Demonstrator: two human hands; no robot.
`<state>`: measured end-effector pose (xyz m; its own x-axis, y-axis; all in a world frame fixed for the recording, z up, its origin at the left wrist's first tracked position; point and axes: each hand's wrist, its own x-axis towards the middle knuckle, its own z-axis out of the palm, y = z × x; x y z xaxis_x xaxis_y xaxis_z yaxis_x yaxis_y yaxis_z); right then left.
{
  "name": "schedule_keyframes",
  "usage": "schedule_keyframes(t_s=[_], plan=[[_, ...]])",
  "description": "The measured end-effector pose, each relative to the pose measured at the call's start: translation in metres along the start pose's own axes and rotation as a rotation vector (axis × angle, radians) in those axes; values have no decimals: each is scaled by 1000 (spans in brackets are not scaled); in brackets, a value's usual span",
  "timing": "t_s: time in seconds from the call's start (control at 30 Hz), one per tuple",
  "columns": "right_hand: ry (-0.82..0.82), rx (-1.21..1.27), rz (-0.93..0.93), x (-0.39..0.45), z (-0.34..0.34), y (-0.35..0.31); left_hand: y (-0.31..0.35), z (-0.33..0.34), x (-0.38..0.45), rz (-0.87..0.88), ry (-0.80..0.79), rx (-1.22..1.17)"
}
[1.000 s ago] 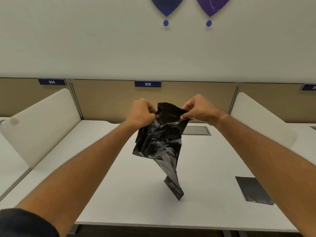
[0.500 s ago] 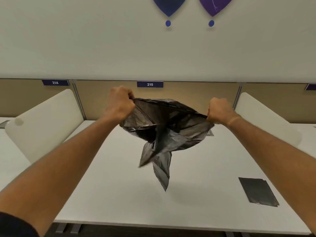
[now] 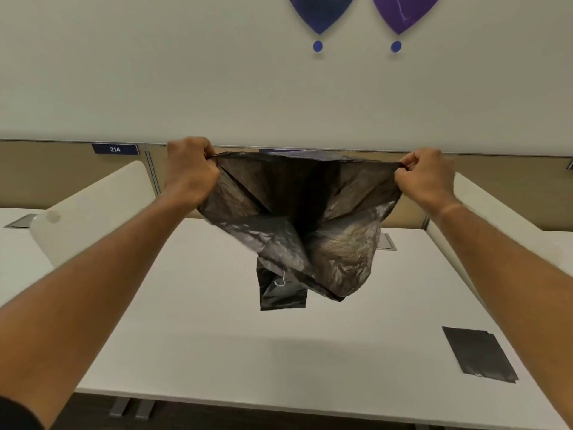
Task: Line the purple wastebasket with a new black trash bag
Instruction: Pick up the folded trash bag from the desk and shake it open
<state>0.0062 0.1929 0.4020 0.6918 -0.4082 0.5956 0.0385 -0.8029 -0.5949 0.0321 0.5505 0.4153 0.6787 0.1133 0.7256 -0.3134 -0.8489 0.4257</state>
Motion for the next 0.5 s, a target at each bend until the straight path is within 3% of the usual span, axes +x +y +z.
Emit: schedule_keyframes(t_s=[0.1, 0.3, 0.33, 0.43, 0.5], plan=[[-213, 9, 27, -9, 11, -2, -5, -7, -1, -32, -11, -8], [-265, -130, 210, -23, 25, 0, -26, -26, -5, -80, -7, 5], [-289, -83, 260, -28, 29, 0, -28, -30, -6, -87, -1, 0], [-401, 377, 591, -43, 39, -12, -34, -41, -8, -92, 11, -9], [-534, 475, 698, -53, 47, -19, -36, -47, -9, -98, 17, -18]])
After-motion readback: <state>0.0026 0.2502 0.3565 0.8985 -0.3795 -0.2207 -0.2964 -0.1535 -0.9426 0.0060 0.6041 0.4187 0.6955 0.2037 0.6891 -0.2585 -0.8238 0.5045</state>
